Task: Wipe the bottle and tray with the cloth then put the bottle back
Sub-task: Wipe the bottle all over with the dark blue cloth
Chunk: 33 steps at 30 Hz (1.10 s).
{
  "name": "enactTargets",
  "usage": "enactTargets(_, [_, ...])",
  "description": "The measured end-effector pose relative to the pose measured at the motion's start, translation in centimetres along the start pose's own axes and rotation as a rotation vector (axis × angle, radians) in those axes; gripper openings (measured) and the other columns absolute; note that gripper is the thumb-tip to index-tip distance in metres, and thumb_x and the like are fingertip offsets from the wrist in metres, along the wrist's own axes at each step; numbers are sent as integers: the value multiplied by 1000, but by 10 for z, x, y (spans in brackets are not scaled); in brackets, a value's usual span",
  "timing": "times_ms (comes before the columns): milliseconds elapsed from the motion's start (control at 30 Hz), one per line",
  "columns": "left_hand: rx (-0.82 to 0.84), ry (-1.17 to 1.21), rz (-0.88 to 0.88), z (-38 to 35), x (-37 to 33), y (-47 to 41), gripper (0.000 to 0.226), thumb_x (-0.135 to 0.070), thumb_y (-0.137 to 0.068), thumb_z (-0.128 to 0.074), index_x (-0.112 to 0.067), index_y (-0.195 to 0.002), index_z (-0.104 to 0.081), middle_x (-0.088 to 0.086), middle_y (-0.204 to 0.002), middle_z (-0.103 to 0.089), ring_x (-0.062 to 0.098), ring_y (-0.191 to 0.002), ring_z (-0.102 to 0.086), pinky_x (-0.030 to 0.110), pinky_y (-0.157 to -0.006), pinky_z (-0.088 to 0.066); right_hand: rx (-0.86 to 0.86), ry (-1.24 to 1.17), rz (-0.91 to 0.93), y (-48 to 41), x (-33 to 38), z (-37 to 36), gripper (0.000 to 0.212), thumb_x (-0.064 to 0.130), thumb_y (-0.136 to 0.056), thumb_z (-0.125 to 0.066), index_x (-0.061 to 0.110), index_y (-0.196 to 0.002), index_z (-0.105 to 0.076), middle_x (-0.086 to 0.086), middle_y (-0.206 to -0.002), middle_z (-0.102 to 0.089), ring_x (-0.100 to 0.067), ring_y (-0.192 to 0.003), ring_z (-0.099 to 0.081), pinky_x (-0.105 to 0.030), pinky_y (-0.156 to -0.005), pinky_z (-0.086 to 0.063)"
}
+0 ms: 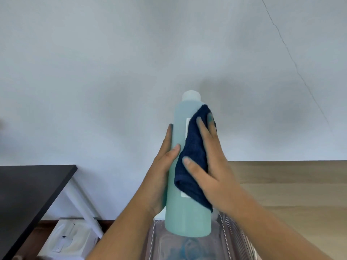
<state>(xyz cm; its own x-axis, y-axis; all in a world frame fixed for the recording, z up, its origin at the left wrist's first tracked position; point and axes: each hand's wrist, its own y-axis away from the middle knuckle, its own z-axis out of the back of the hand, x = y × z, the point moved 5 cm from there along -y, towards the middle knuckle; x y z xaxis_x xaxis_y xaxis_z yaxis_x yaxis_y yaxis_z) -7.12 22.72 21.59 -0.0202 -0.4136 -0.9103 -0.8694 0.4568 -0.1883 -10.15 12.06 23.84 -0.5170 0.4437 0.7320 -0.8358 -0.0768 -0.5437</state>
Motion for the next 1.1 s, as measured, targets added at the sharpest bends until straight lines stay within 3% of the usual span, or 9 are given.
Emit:
enactTargets(133, [50, 122, 49, -9, 11, 6, 71, -41, -80, -70, -47, -142, -35, 2, -143, -52, 30, -123, -55, 50, -99, -46, -43, -238, -67, -33, -10, 15, 70, 34, -89, -53, 41, -148, -16, 26, -158, 2, 14, -141, 0, -10, -115, -13])
enactTargets(267, [38, 203, 47, -12, 12, 7, 63, -38, -84, -64, -40, -142, -38, 8, -141, -54, 33, -116, -58, 51, -94, -49, -27, -475, -147, -35, -15, 15, 67, 36, -89, -51, 47, -146, -17, 27, -157, -12, 7, -142, -17, -32, -120, -23])
enactTargets(400, [-48, 387, 118, -5, 9, 0, 69, -41, -85, -61, -27, -147, -35, 14, -148, -43, 37, -136, -39, 56, -115, -24, 109, -670, -144, 0, -7, -4, 66, 30, -90, -50, 42, -147, -19, 21, -149, -39, 1, -133, -43, -16, -99, -44])
enactTargets(467, [-71, 352, 84, -1, 4, -2, 68, -44, -85, -61, -29, -146, -36, 12, -149, -42, 35, -137, -38, 55, -115, -23, 143, -671, -116, 20, -1, -10, 69, 24, -91, -53, 39, -149, -17, 22, -147, -41, 1, -134, -41, -10, -96, -42])
enactTargets(600, [-142, 85, -73, 5, -6, 0, 49, -42, -84, -59, -47, -132, -50, -10, -137, -57, 17, -124, -56, 36, -98, -50, 138, -562, -78, 26, 3, -6, 77, 31, -83, -59, 42, -147, -17, 23, -157, -15, 2, -143, -23, -10, -103, -36])
enactTargets(733, [-90, 34, -63, 0, -7, -1, 55, -34, -89, -54, -48, -139, -39, -15, -141, -52, 13, -126, -54, 36, -103, -46, 56, -216, 42, 5, 3, 3, 70, 40, -84, -54, 42, -146, -21, 26, -158, -1, 5, -145, 2, -9, -114, -15])
enactTargets(900, [5, 169, 3, -17, 8, 10, 69, -31, -79, -71, -53, -136, -39, -4, -135, -60, 25, -113, -64, 40, -83, -57, -68, -374, -22, -41, -5, 25, 60, 27, -88, -53, 41, -142, -31, 23, -159, -7, 12, -142, -8, -5, -110, -21])
enactTargets(1000, [-12, 220, 15, -18, 10, 13, 72, -32, -76, -72, -54, -135, -40, -2, -131, -63, 27, -106, -67, 40, -76, -58, -78, -481, -87, -47, -10, 26, 61, 29, -88, -50, 41, -144, -30, 24, -157, -14, 9, -142, -17, -24, -118, -22])
enactTargets(1100, [-51, 272, 11, -16, 8, 9, 69, -35, -73, -67, -53, -135, -41, -2, -131, -63, 27, -107, -66, 47, -83, -57, -7, -641, -141, -28, -13, 13, 64, 30, -88, -52, 39, -146, -28, 12, -156, -29, -10, -140, -35, -44, -116, -29])
